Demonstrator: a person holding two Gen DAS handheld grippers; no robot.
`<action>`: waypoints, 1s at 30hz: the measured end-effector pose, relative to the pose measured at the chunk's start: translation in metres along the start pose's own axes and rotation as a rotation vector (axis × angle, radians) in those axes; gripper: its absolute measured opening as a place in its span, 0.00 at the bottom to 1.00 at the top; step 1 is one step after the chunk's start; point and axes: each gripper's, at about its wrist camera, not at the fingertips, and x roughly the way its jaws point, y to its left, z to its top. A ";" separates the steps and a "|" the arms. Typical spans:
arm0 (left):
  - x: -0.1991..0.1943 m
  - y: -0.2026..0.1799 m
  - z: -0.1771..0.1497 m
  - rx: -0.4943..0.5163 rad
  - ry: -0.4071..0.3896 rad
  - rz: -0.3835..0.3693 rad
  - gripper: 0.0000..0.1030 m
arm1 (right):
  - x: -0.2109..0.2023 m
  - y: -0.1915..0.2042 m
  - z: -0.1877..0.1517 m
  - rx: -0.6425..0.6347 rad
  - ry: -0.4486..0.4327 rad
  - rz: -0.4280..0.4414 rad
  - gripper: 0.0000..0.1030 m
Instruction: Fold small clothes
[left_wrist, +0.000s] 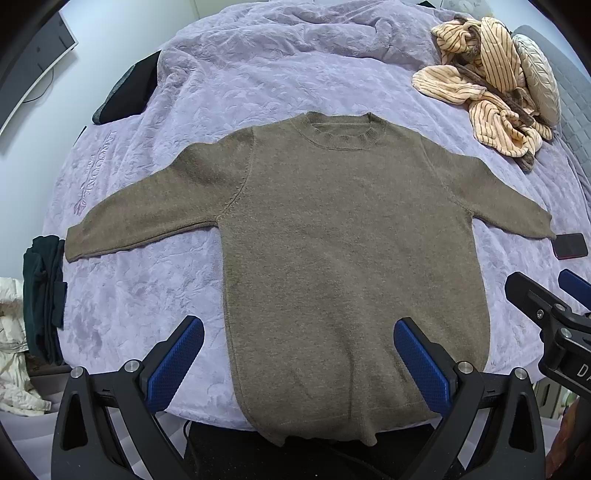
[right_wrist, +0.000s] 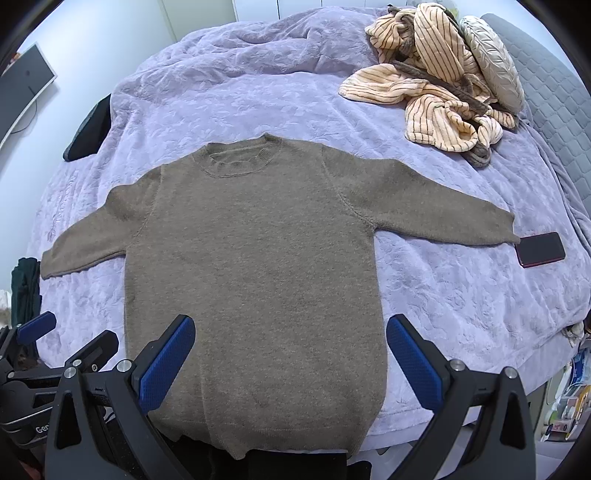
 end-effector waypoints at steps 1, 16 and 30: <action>0.000 -0.001 0.000 0.000 0.001 0.001 1.00 | 0.000 0.001 -0.001 -0.001 -0.001 0.000 1.00; 0.004 -0.008 0.008 -0.007 0.013 0.015 1.00 | 0.013 -0.003 0.018 -0.004 0.026 0.017 1.00; -0.008 -0.023 0.021 -0.054 0.006 0.054 1.00 | 0.012 -0.015 0.033 -0.030 0.018 0.074 1.00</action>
